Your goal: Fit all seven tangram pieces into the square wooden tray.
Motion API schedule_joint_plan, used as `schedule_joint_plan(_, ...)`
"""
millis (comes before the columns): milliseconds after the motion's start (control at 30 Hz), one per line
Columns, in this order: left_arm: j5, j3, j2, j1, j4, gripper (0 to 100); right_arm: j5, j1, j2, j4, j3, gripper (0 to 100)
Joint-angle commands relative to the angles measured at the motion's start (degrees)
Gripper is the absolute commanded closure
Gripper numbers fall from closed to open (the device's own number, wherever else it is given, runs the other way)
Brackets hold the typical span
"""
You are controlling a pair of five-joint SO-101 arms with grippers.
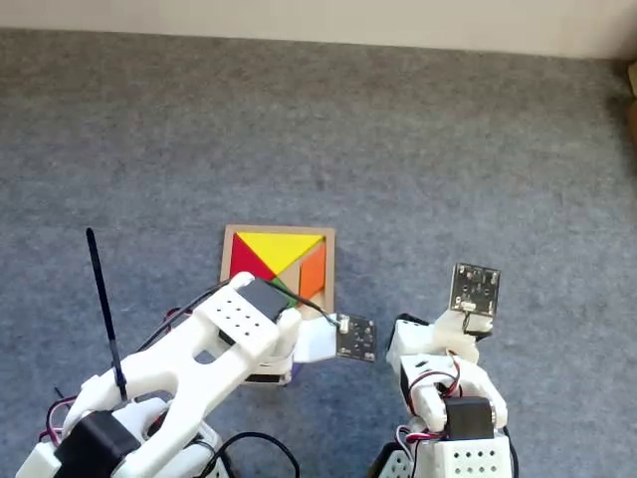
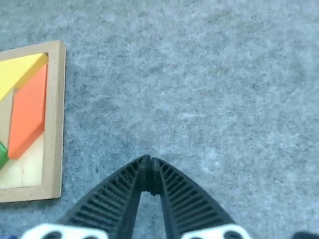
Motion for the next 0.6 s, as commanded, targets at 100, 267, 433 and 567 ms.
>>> schedule_joint_plan(100, 4.57, -2.77, -0.13, 1.27, -0.62, 98, 0.53, 1.01, -0.40, -1.36, 6.73, 99.2)
schedule_joint_plan(267, 9.05, -2.86, -0.22, 1.19, -0.62, 99, 0.53, 1.01, -0.40, -1.36, 6.73, 99.2)
schedule_joint_plan(433, 11.96, -3.03, -0.22, 1.01, -0.97, 99, 0.53, 1.01, -0.40, -1.36, 6.73, 99.2)
schedule_joint_plan(567, 14.24, -4.97, -0.22, 0.84, -0.62, 99, 0.53, 1.01, -0.40, -1.27, 6.73, 99.2)
